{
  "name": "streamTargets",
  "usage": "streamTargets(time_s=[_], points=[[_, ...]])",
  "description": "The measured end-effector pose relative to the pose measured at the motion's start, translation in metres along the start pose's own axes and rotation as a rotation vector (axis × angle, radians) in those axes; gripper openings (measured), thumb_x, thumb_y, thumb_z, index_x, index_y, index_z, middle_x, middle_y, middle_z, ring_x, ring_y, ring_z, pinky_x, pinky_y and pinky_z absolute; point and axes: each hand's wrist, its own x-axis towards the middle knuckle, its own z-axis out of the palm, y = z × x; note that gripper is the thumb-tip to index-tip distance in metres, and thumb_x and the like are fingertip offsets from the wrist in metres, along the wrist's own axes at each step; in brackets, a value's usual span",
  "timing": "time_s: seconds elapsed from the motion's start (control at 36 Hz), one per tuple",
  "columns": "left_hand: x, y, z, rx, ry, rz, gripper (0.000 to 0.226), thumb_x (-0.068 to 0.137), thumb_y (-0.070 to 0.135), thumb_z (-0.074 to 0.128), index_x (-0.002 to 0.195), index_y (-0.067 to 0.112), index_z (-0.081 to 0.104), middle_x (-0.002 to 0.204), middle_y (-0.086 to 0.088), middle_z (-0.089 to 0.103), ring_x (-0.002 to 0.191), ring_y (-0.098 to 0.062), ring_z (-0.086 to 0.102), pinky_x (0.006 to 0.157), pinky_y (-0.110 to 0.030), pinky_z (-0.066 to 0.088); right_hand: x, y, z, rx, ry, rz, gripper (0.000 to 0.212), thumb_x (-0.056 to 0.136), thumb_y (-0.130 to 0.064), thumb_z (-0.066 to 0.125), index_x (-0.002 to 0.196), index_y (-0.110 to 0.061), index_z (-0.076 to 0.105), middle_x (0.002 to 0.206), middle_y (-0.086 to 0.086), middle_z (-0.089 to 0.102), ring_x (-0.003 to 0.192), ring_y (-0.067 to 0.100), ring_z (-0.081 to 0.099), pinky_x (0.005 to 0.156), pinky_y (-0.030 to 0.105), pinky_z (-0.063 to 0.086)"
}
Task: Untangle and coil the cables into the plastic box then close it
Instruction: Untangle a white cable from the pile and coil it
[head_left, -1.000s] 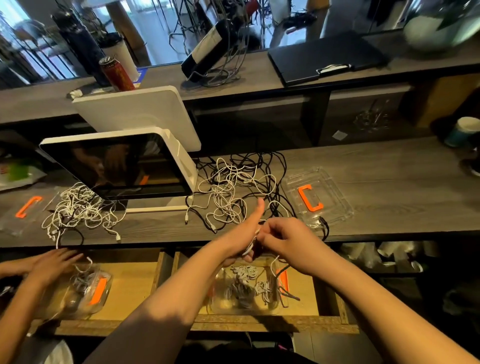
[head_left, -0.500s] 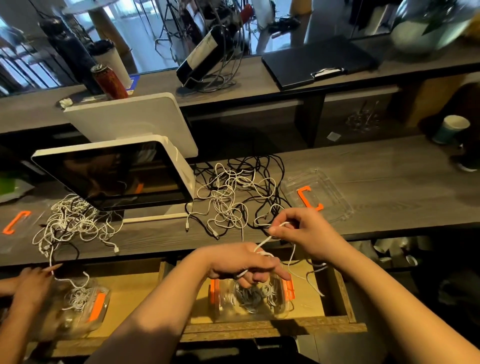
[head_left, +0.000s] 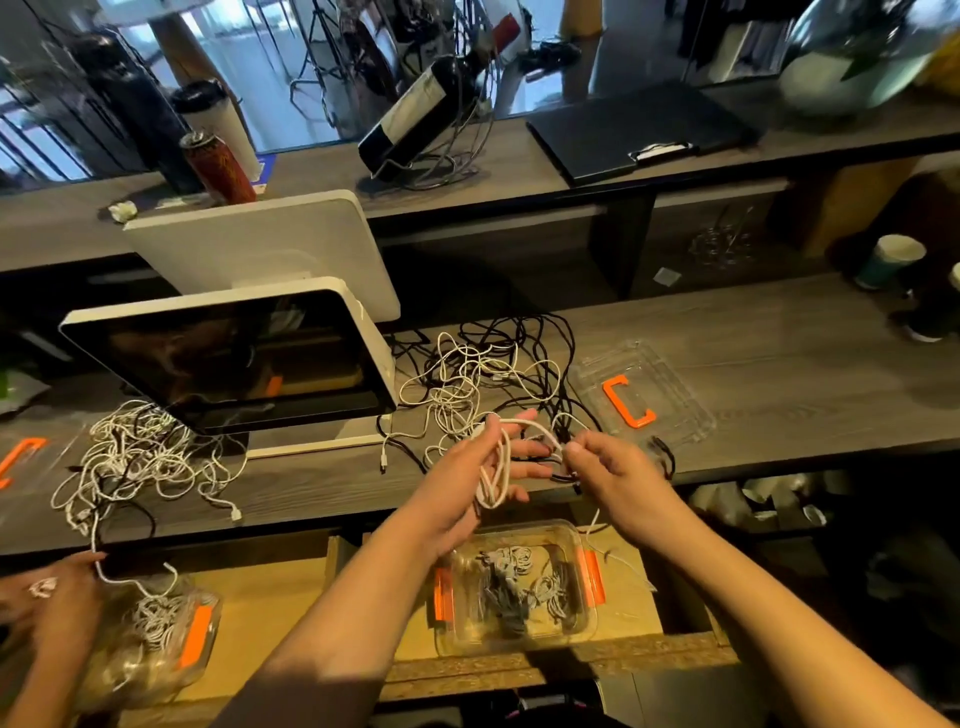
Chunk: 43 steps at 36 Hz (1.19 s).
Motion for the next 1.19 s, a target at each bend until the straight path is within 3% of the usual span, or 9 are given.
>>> streamTargets(time_s=[0.19,0.28,0.36,0.56,0.75,0.89,1.03,1.11,1.19], points=[[0.002,0.007,-0.001,-0.396,0.074,0.025,0.047,0.108,0.043,0.028,0.133,0.017,0.058,0.106,-0.012,0.075,0.100,-0.022,0.073,0.090,-0.034,0.051,-0.007,-0.013,0.025,-0.066,-0.021,0.003,0.029,0.103,-0.030,0.049,0.081,-0.017,0.063,0.063,-0.007,0.053,0.057,0.001,0.047,0.057,0.029,0.038],[0.004,0.005,0.001,-0.531,0.093,0.032,0.045,0.107,0.040,0.031,0.134,0.014,0.057,0.101,-0.015,0.074,0.098,-0.023,0.073,0.086,-0.034,0.058,-0.010,-0.012,0.035,-0.108,-0.008,0.002,0.031,0.103,-0.031,0.050,0.077,-0.017,0.060,0.072,0.007,0.061,0.069,0.020,0.057,0.070,0.042,0.045],[0.007,0.002,0.001,-0.604,0.110,0.038,0.045,0.106,0.040,0.034,0.136,0.014,0.056,0.094,-0.012,0.072,0.091,-0.022,0.072,0.084,-0.033,0.060,-0.010,-0.009,0.045,-0.104,0.016,0.017,0.033,0.102,-0.033,0.050,0.074,-0.017,0.056,0.070,0.009,0.058,0.067,0.025,0.053,0.067,0.043,0.044],[0.016,0.002,-0.001,-0.539,0.186,-0.005,0.045,0.108,0.039,0.033,0.135,0.012,0.057,0.078,-0.004,0.061,0.075,-0.015,0.057,0.077,-0.028,0.050,-0.014,-0.001,0.062,-0.058,0.047,0.066,0.037,0.103,-0.029,0.050,0.065,-0.026,0.047,0.059,-0.009,0.046,0.056,0.003,0.041,0.060,0.034,0.034],[0.030,0.003,-0.001,-0.629,0.252,-0.032,0.047,0.108,0.042,0.032,0.133,0.009,0.054,0.063,0.003,0.040,0.053,-0.006,0.031,0.047,-0.018,0.030,-0.015,-0.009,0.069,-0.089,0.023,0.087,0.035,0.104,-0.029,0.046,0.072,-0.018,0.053,0.066,-0.003,0.052,0.062,0.009,0.046,0.064,0.039,0.040],[0.035,0.005,-0.014,-0.635,0.264,0.032,0.039,0.108,0.041,0.033,0.109,0.011,0.057,0.058,0.006,0.032,0.047,-0.006,0.026,0.042,-0.018,0.026,-0.018,-0.014,0.070,-0.167,-0.038,0.093,0.037,0.103,-0.036,0.046,0.076,-0.015,0.059,0.068,-0.002,0.058,0.070,0.020,0.057,0.072,0.044,0.046],[0.039,0.001,-0.031,-0.627,0.320,0.078,0.039,0.108,0.041,0.033,0.105,0.012,0.058,0.058,0.006,0.033,0.046,-0.006,0.027,0.041,-0.019,0.025,-0.023,-0.017,0.078,-0.183,-0.033,0.095,0.031,0.102,-0.035,0.048,0.081,-0.018,0.063,0.071,0.001,0.062,0.070,0.016,0.059,0.072,0.044,0.048],[0.040,-0.002,-0.034,-0.525,0.374,0.111,0.040,0.107,0.043,0.035,0.108,0.010,0.059,0.059,0.006,0.033,0.048,-0.006,0.026,0.042,-0.019,0.024,-0.026,-0.020,0.085,-0.188,-0.081,0.096,0.024,0.101,-0.036,0.050,0.087,-0.023,0.065,0.067,-0.005,0.058,0.060,0.005,0.051,0.061,0.035,0.043],[0.041,-0.001,-0.034,-0.244,0.409,0.169,0.045,0.105,0.048,0.036,0.111,0.010,0.060,0.061,0.007,0.033,0.050,-0.006,0.028,0.046,-0.020,0.026,-0.031,-0.026,0.092,-0.272,-0.120,0.076,0.018,0.101,-0.036,0.051,0.087,-0.031,0.060,0.068,-0.010,0.057,0.062,0.002,0.050,0.061,0.028,0.040]])
